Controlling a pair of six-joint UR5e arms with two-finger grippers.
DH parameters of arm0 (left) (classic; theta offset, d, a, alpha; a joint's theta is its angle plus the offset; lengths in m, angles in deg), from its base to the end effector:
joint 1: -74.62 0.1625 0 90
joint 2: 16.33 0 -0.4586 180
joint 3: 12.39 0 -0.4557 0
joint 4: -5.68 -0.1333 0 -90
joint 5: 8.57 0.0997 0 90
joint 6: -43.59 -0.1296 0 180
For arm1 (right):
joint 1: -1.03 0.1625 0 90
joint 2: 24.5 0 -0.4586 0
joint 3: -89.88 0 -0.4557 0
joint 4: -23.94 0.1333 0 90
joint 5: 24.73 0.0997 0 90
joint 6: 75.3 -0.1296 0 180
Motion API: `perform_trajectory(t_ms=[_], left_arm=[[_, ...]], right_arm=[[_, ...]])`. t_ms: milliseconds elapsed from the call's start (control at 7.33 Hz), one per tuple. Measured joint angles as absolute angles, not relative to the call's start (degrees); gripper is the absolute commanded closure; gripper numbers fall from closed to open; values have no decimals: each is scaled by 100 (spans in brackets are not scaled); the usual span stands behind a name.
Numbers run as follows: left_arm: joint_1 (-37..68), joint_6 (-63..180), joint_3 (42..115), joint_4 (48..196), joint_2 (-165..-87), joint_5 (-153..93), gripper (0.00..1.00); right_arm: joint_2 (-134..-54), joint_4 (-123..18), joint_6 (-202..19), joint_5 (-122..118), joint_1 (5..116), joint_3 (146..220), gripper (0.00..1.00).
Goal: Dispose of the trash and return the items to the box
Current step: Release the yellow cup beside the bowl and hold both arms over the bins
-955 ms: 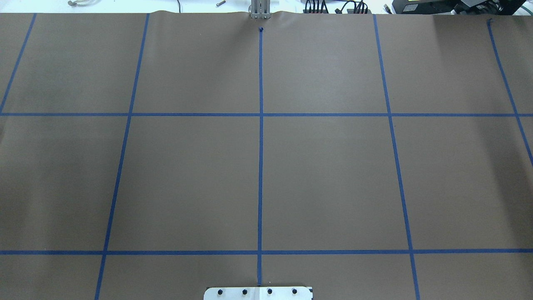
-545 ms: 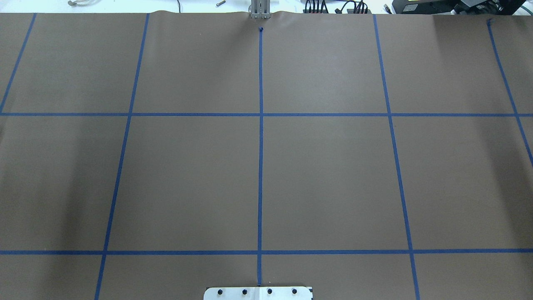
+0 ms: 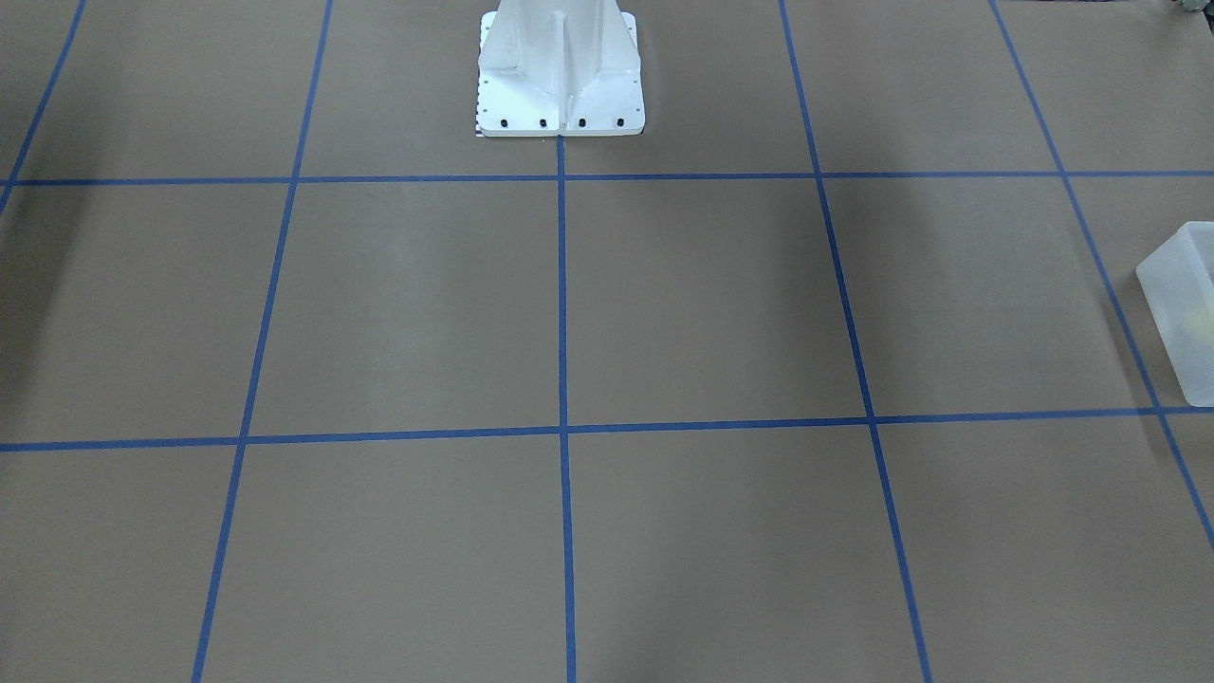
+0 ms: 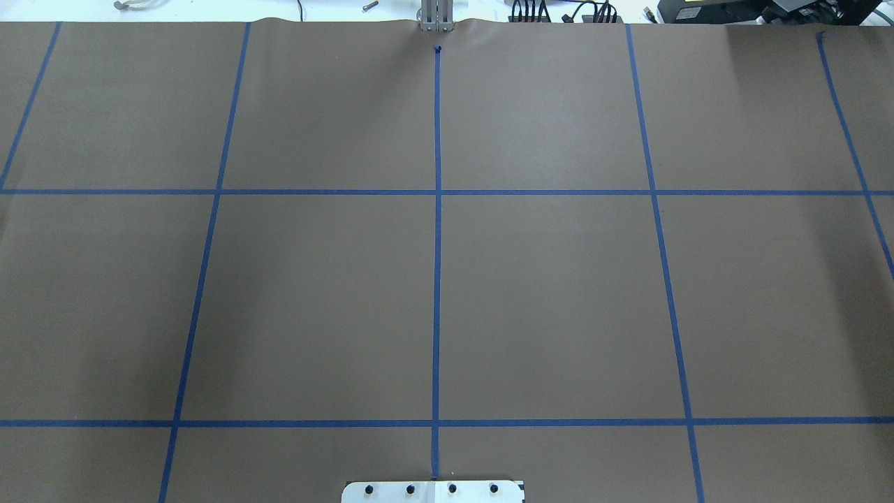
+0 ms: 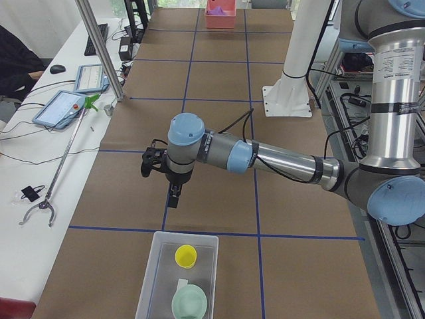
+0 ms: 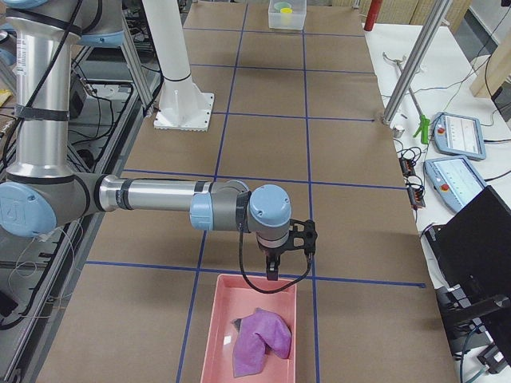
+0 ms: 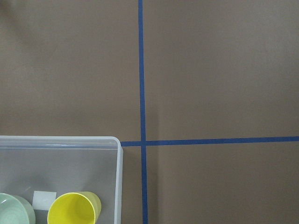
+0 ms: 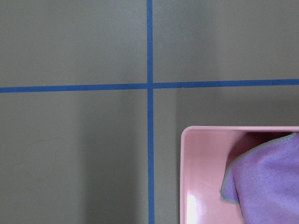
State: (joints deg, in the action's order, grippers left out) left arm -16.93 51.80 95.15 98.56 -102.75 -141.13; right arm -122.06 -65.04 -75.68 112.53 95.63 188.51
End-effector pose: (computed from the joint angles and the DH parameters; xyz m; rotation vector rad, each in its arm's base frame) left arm -0.0601 -0.5353 0.5728 0.2368 0.7521 -0.0523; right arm 0.0779 -0.4935 0.6929 0.0647 -0.8231 0.0669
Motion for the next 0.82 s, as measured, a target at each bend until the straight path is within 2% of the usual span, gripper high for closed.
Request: perform_trajectory(t_ms=[818], left_arm=[[-1679, 5073, 9424, 9854, -9759, -14057, 2]], right_arm=[[-12187, -6516, -8287, 11063, 9075, 19079, 0]])
